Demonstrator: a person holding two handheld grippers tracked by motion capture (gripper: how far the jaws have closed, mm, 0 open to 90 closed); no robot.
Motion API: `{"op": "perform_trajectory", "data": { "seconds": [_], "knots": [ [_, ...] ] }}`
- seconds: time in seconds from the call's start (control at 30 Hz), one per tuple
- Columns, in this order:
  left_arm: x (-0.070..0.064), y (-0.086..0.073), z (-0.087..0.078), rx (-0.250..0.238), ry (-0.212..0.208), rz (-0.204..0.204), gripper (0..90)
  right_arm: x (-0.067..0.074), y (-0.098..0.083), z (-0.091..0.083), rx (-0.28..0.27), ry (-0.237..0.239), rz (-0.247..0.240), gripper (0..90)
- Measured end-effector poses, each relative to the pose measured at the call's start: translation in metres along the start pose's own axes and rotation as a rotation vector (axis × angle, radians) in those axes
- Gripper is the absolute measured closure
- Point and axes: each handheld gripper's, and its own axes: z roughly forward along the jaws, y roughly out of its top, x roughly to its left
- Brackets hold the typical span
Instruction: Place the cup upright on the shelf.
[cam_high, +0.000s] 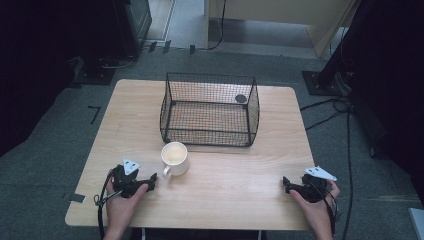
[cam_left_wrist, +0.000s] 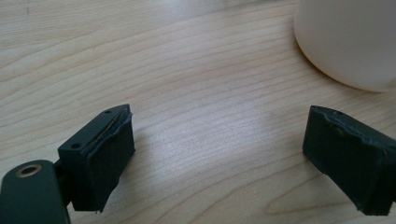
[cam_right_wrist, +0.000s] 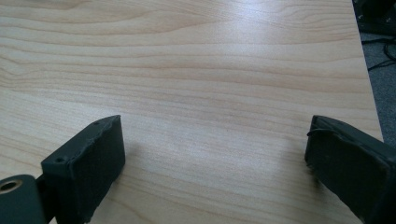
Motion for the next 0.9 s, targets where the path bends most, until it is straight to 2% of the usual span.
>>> {"op": "perform_trajectory", "data": {
  "seconds": [0.07,0.2,0.27,0.33,0.37,0.4,0.47,0.7,0.77,0.8,0.9],
  "knots": [
    [0.000,0.000,-0.002,-0.016,0.006,0.000,14.4,0.000,0.000,0.000,0.000,0.000,0.000,4.5],
    [0.000,-0.001,-0.010,-0.037,-0.007,0.019,14.9,0.000,0.000,0.000,0.000,0.000,0.000,4.5],
    [-0.001,-0.001,-0.016,-0.056,-0.028,0.007,14.9,0.000,0.000,0.000,0.000,0.000,0.000,4.5],
    [-0.003,-0.001,-0.022,-0.085,-0.033,0.000,14.9,0.000,0.000,0.000,0.000,0.000,0.001,4.5],
    [-0.003,-0.001,-0.022,-0.085,-0.033,0.000,14.9,0.000,0.000,0.000,0.000,0.000,0.001,4.5],
    [-0.005,0.000,-0.029,-0.122,-0.045,-0.010,14.9,0.000,0.000,0.000,0.000,0.000,0.000,4.6],
    [-0.007,0.001,-0.035,-0.154,-0.073,-0.033,15.0,0.000,0.000,0.000,0.000,0.001,0.000,4.6],
    [-0.018,0.006,-0.046,-0.192,-0.128,-0.041,16.1,0.000,0.000,0.000,0.000,0.002,-0.003,4.7],
    [-0.020,0.007,-0.050,-0.213,-0.153,-0.058,16.4,0.000,0.000,0.000,0.000,0.002,-0.003,4.7],
    [-0.020,0.009,-0.054,-0.227,-0.175,-0.071,19.0,0.000,0.000,0.000,0.000,0.002,-0.003,4.7],
    [-0.023,0.011,-0.059,-0.241,-0.191,-0.078,24.0,0.000,0.000,0.000,0.000,0.002,-0.003,4.7]
  ]
}}
